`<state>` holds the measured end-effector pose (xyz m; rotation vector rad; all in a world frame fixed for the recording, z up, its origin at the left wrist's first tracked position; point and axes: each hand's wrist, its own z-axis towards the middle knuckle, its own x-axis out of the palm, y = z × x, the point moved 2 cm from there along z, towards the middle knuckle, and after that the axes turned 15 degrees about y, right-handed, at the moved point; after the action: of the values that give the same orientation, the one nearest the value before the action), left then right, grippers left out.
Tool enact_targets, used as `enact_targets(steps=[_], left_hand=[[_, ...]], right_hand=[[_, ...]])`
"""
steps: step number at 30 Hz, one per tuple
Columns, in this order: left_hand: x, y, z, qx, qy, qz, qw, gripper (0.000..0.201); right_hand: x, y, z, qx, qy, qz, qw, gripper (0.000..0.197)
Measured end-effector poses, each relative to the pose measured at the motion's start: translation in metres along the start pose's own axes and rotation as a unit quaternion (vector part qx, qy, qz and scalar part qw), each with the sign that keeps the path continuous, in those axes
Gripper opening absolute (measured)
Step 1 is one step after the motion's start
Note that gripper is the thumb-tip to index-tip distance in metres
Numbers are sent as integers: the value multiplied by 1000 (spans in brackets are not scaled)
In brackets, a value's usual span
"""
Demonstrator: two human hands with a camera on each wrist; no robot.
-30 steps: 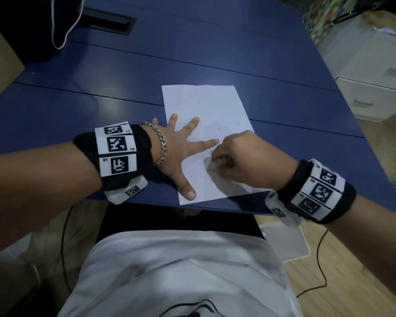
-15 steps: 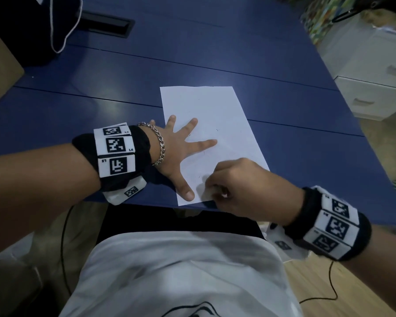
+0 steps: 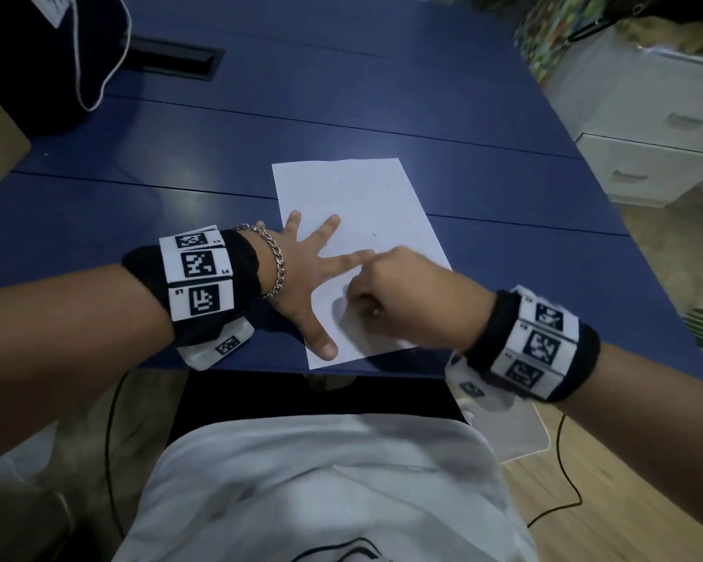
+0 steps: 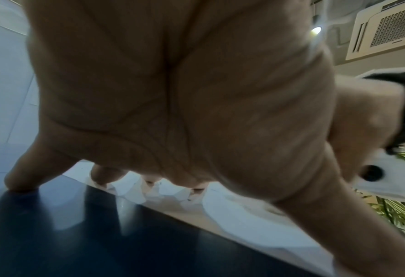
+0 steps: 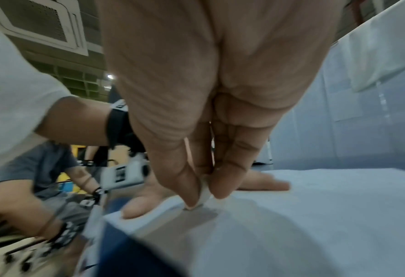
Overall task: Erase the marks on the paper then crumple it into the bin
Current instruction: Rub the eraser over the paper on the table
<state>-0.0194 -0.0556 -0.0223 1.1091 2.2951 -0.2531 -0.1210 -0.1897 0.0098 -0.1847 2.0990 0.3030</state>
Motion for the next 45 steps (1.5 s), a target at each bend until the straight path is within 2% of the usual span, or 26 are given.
enact_targets(steps=[3, 5, 8, 12, 14, 17, 19, 21, 24, 27, 29, 32, 37, 42, 45], left_hand=[[0, 2, 1, 0, 3, 1, 1000, 147], [0, 2, 2, 3, 1, 1, 1000, 149], [1, 2, 1, 1, 1, -4, 1000, 150], [1, 2, 4, 0, 7, -2, 1000, 151], [1, 3, 5, -3, 7, 1, 1000, 150], [2, 3, 5, -1, 9, 2, 1000, 150], [2, 3, 4, 3, 12, 0, 1000, 150], [2, 4, 4, 10, 11, -1, 1000, 151], [6, 9, 2, 28, 8, 6, 1000, 153], [11, 13, 0, 39, 7, 18, 999, 153], [13, 13, -2, 50, 9, 22, 998, 153], [12, 13, -5, 77, -8, 25, 997, 147], [4, 4, -8, 118, -56, 6, 991, 135], [-4, -12, 6, 113, -47, 0, 992, 140], [-4, -20, 17, 94, -39, 7, 995, 146]], right_hand=[[-7, -25, 5, 56, -60, 27, 996, 17], [1, -21, 0, 42, -53, 30, 997, 15], [7, -14, -17, -4, 6, 40, 999, 14], [-1, -40, -19, 52, -49, 100, 992, 8], [7, -35, -23, 40, -44, 101, 993, 9], [23, -19, -42, 5, -1, 122, 993, 11], [25, -26, -58, 31, -46, 155, 986, 12], [26, -43, -74, 91, -142, 214, 962, 9], [35, -62, -104, 151, -243, 339, 896, 6], [50, -64, -125, 175, -277, 416, 848, 8], [59, -61, -131, 185, -276, 430, 839, 9], [66, -56, -133, 178, -260, 421, 851, 4], [61, -46, -117, 149, -238, 402, 872, 8], [31, -34, -75, 83, -172, 278, 941, 8], [17, -42, -46, 73, -125, 196, 970, 10]])
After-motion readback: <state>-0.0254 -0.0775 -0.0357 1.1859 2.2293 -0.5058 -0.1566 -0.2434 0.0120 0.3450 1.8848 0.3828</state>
